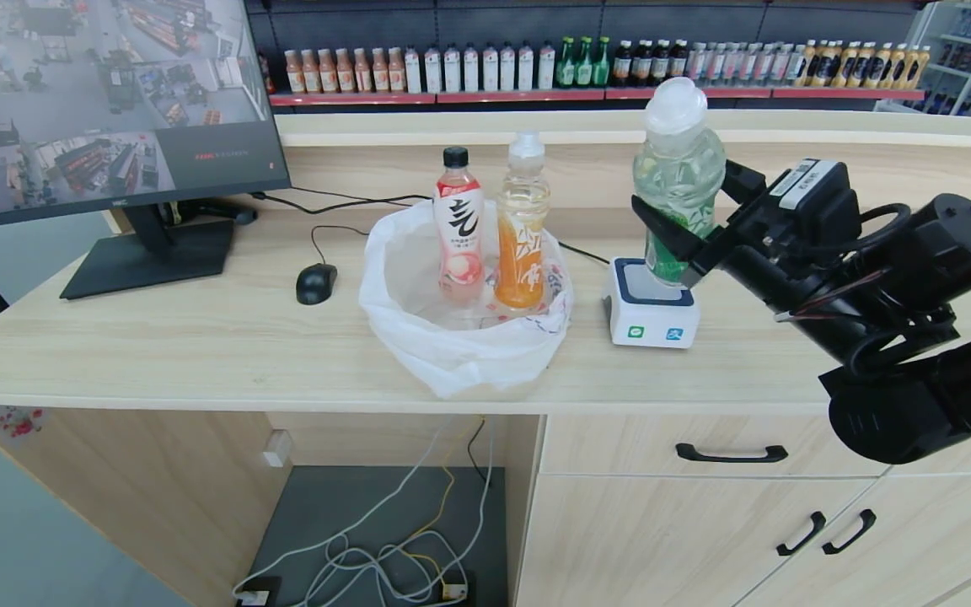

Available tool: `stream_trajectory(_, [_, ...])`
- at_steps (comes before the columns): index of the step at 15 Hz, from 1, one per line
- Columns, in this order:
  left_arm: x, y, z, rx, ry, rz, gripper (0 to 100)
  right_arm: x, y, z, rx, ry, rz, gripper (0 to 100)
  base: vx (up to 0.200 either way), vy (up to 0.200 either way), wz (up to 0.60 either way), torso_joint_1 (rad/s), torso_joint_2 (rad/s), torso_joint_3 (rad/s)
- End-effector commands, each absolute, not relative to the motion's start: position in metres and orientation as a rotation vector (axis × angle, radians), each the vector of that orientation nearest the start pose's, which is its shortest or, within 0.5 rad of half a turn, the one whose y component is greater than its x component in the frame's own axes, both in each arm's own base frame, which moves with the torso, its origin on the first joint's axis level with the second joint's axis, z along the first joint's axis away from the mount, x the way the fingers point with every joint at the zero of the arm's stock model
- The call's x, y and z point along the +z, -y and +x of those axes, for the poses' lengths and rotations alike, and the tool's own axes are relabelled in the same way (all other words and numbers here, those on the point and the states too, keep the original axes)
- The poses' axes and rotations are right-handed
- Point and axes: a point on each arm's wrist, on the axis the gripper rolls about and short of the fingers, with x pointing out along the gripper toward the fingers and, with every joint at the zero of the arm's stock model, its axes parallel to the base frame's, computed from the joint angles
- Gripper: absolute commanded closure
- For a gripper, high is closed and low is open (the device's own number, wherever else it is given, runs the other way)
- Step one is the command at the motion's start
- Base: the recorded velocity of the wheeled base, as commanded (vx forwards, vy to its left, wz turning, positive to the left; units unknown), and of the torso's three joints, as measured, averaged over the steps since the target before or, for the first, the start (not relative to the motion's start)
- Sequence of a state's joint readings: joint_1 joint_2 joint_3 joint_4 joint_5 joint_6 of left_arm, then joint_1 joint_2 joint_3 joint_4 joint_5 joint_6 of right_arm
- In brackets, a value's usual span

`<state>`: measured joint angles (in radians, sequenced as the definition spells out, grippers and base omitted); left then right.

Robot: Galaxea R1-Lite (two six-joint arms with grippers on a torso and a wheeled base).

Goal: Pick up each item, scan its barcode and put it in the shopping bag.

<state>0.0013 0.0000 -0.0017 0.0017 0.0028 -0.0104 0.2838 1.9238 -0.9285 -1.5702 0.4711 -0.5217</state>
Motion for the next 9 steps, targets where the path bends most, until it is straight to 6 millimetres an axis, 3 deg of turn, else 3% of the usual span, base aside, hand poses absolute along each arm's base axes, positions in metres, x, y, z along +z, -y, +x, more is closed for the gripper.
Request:
stream_trajectory(1, [0.076,0.0,-0.023,0.005,0.0,-0.011,0,0.231,-0.107,0.326,0.585,0.738,-0.467,100,0.0,0.0,0.0,0.0,0.0,0.0])
stream_trajectory(7, [0.076,0.0,-0.023,0.005,0.0,-0.011,0,0.231,-0.105,0.323,0.529,0.632,-0.196,100,0.0,0.0,0.0,0.0,0.0,0.0])
stream_trajectory(9, [0.076,0.0,-0.023,0.005,0.0,-0.011,0,0.232,-0.109,0.313,0.503,0.587,-0.063,100,0.0,0.0,0.0,0.0,0.0,0.0])
